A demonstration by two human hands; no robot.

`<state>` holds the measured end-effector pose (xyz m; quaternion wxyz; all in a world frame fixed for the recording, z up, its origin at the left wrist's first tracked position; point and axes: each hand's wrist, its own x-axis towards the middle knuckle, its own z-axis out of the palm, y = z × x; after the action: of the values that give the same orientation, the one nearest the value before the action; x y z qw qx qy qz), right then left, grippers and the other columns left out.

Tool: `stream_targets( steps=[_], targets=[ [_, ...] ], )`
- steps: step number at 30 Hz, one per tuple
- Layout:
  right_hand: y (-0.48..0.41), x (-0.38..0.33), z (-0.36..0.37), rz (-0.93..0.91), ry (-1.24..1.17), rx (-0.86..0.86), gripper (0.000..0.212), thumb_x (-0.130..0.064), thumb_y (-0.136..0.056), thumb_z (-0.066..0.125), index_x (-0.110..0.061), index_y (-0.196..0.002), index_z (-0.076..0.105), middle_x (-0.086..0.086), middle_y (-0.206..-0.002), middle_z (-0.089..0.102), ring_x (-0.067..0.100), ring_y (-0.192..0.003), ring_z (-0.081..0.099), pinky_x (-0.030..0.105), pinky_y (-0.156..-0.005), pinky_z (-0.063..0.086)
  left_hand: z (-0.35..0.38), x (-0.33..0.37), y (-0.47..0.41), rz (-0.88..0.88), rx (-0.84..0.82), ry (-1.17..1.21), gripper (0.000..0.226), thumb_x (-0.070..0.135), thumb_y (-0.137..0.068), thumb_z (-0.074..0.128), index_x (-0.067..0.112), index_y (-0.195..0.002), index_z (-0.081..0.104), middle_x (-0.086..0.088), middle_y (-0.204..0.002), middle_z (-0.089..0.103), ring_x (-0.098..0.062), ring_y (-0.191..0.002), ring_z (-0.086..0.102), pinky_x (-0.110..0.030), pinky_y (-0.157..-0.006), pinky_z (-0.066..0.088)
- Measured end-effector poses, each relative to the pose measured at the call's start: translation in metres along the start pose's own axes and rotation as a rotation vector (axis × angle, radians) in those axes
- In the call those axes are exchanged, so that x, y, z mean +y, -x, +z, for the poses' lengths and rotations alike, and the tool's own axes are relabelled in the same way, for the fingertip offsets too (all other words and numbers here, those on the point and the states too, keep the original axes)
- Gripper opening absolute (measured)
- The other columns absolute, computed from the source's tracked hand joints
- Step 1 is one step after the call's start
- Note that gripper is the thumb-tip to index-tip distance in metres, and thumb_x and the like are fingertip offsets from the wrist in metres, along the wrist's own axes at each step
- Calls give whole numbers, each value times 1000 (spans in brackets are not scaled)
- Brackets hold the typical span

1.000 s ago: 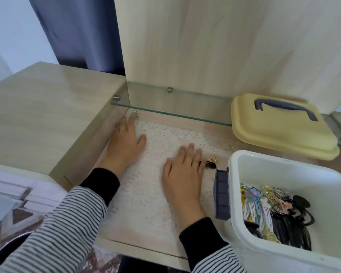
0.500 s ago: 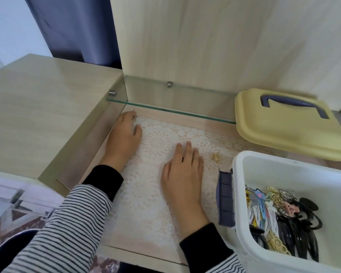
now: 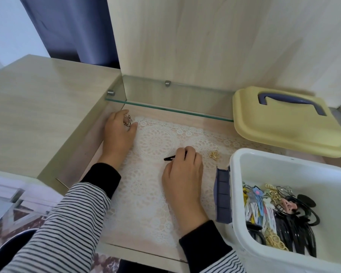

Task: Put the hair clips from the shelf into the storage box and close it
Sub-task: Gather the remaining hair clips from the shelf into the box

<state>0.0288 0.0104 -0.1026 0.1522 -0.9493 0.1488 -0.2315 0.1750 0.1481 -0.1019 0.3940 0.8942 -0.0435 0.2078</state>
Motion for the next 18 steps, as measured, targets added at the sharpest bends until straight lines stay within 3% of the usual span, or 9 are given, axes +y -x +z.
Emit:
stream_targets(
  steps=[5, 13, 18],
  targets=[
    [0, 0, 0, -4, 20, 43, 18, -6, -74, 59, -9, -92, 57, 10, -95, 55, 25, -83, 48, 35, -71, 47, -1, 2, 1, 0, 14, 22, 39, 14, -85, 67, 10, -123, 61, -4, -93, 56, -19, -85, 56, -38, -89, 51],
    [0, 1, 1, -14, 9, 81, 18, -6, -74, 62, -10, -92, 60, 8, -92, 56, 24, -82, 50, 34, -69, 46, -2, 4, 7, 88, 16, -24, 35, 8, -96, 47, 8, -129, 58, -16, -110, 52, -27, -93, 54, -31, -91, 45],
    [0, 1, 2, -32, -17, 116, 18, -5, -75, 65, -11, -92, 63, 6, -89, 59, 23, -80, 51, 33, -68, 47, -3, 6, 8, 91, 14, -40, 28, 2, -93, 45, 5, -110, 66, -16, -109, 52, -26, -92, 56, -21, -86, 40]
  ],
)
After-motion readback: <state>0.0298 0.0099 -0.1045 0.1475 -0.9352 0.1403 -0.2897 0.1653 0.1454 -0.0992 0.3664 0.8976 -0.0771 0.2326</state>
